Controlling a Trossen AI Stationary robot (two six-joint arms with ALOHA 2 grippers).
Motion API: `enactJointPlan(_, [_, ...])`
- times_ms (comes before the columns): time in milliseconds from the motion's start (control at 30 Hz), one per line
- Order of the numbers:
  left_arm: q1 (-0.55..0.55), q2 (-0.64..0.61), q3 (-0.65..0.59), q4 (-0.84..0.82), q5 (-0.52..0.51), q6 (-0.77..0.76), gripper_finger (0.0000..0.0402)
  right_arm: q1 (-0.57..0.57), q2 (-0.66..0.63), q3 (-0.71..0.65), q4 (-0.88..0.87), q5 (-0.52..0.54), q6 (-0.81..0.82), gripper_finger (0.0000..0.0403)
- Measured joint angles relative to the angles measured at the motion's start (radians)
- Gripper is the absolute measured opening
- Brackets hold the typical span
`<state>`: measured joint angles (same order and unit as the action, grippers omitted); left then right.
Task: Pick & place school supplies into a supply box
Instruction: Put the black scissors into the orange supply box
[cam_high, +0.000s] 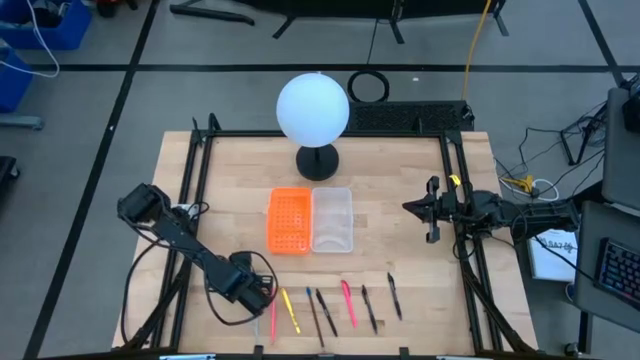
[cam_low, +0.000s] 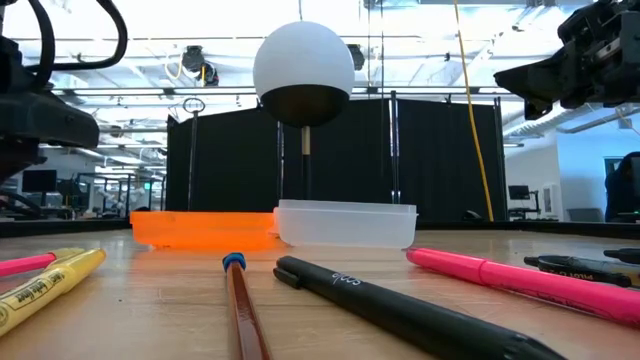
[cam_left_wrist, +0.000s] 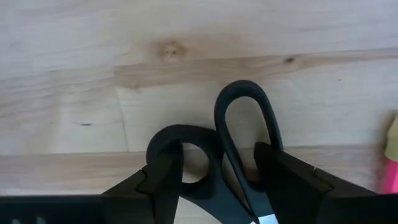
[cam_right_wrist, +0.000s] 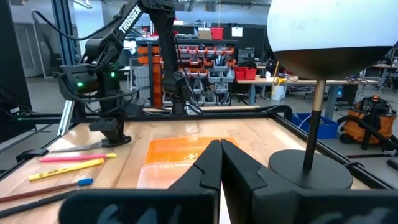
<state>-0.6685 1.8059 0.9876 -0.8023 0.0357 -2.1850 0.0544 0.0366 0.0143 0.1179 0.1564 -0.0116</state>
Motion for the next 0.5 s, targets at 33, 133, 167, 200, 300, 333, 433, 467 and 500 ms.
enactJointPlan(33, [0.0,0.0,-0.004,0.006,-0.002,-0.002,0.0191,0.0,0.002,0.0,-0.003,0.0,0.0,0.0])
enactJointPlan(133, [0.006,-0.001,-0.011,0.019,-0.004,0.007,0.0147,0.0,0.013,0.0,-0.002,0.0,0.0,0.0])
enactJointPlan(167, [0.008,-0.001,-0.012,0.02,-0.007,0.013,0.0131,0.0,0.017,0.0,-0.003,0.0,0.0,0.0])
enactJointPlan(200, [0.013,-0.001,-0.012,0.02,-0.014,0.028,0.0115,0.0,0.02,0.0,-0.002,0.0,0.0,0.0])
enactJointPlan(300, [0.029,-0.001,-0.012,0.021,-0.017,0.081,0.0073,0.0,0.025,0.0,-0.002,0.0,-0.002,0.0])
enactJointPlan(333, [0.034,-0.003,-0.012,0.018,-0.014,0.086,0.0062,0.0,0.025,0.0,-0.001,0.0,-0.005,0.0])
enactJointPlan(433, [0.041,-0.004,-0.008,0.007,-0.021,0.117,0.0054,0.0,0.025,0.0,0.008,0.0,-0.009,0.0])
enactJointPlan(467, [0.042,-0.004,-0.007,0.005,-0.029,0.128,0.0054,0.0,0.025,0.0,0.012,0.0,-0.009,0.0])
enactJointPlan(500, [0.042,-0.004,-0.004,0.001,-0.039,0.137,0.0054,0.0,0.025,0.0,0.014,0.0,-0.01,0.0])
